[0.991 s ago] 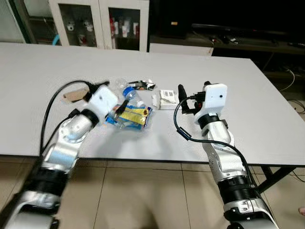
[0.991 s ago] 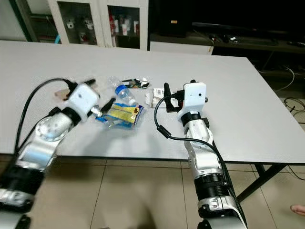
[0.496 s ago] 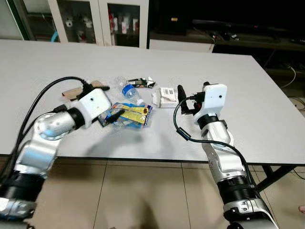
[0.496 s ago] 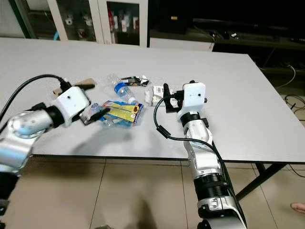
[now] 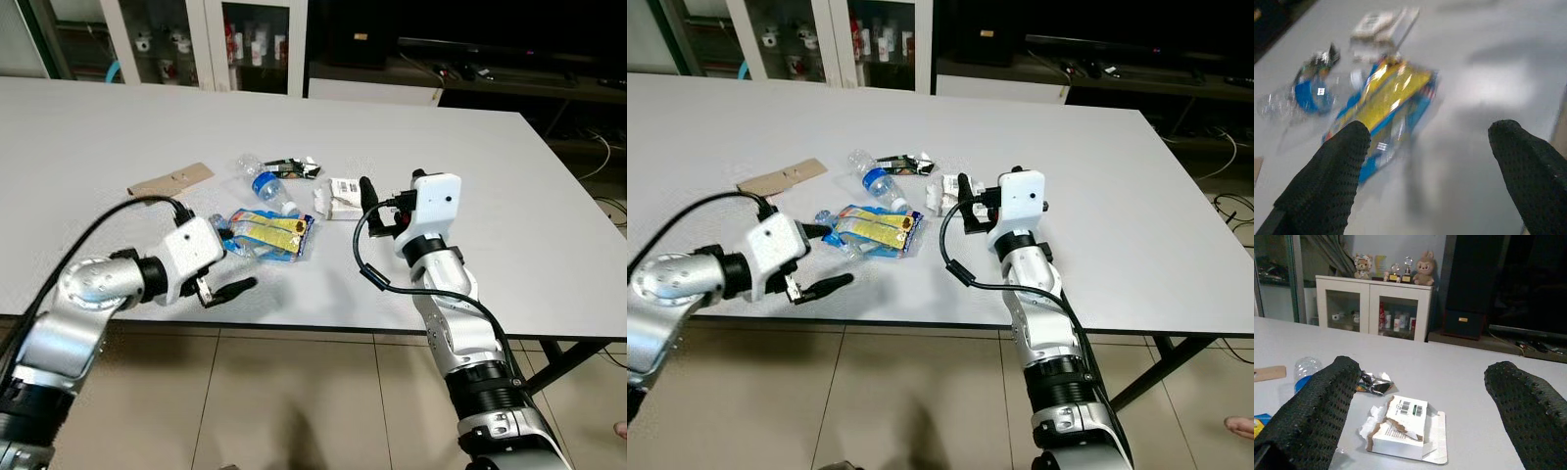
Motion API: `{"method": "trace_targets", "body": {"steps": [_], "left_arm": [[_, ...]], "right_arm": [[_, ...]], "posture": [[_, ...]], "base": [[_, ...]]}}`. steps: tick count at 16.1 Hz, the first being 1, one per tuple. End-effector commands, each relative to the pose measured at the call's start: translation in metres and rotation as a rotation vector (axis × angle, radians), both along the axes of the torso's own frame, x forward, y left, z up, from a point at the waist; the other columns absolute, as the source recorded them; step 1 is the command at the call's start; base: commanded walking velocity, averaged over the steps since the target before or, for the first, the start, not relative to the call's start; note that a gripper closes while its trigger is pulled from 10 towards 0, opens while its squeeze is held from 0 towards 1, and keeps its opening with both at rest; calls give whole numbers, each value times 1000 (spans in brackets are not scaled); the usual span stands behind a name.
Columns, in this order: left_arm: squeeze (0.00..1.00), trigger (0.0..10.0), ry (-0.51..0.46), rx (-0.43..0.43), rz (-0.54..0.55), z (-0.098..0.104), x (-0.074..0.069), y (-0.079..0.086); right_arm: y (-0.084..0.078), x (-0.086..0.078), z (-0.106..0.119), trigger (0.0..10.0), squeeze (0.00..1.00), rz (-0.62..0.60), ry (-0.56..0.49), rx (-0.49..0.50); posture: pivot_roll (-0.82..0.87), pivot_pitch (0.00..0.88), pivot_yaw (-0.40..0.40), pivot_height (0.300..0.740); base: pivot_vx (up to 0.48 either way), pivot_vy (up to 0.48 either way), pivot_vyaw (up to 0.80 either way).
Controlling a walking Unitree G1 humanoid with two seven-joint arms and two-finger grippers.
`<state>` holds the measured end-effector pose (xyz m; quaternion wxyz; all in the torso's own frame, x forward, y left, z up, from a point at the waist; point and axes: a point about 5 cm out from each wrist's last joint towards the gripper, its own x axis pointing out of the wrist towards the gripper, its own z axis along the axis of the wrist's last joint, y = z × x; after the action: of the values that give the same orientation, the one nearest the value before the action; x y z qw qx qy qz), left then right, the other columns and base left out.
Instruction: Picking trash to rubbish bin
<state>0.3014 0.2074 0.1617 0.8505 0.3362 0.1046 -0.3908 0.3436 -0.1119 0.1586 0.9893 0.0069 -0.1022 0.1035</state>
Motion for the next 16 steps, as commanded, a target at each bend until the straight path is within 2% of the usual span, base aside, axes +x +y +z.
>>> {"method": "trace_targets", "body": {"steps": [1,4,5,9,13,16], "left_arm": [[0,10000,-26,69,24,-3,5,3],[0,10000,-141,278,106,-8,21,12],[0,10000,-153,288,117,-9,24,11],[0,10000,-176,238,123,-17,32,2],[0,10000,-235,100,153,-24,42,-12],[0,10000,-261,158,164,-31,49,-17]], "right_arm": [[-3,0,-4,10000,0,-3,22,5],[-3,0,-3,10000,0,-1,20,2],[-3,0,-3,10000,0,-2,19,2],[-2,0,-2,10000,0,3,17,3],[-2,-2,-3,10000,0,5,18,4],[-3,-4,-4,10000,0,4,19,6]], "posture": [[8,34,-73,740],[2,34,-71,740],[1,35,-71,740],[-1,36,-70,740],[-7,39,-68,740],[-15,47,-67,740]], "base": [[0,0,0],[0,0,0],[0,0,0],[0,0,0],[0,0,0],[0,0,0]]}}
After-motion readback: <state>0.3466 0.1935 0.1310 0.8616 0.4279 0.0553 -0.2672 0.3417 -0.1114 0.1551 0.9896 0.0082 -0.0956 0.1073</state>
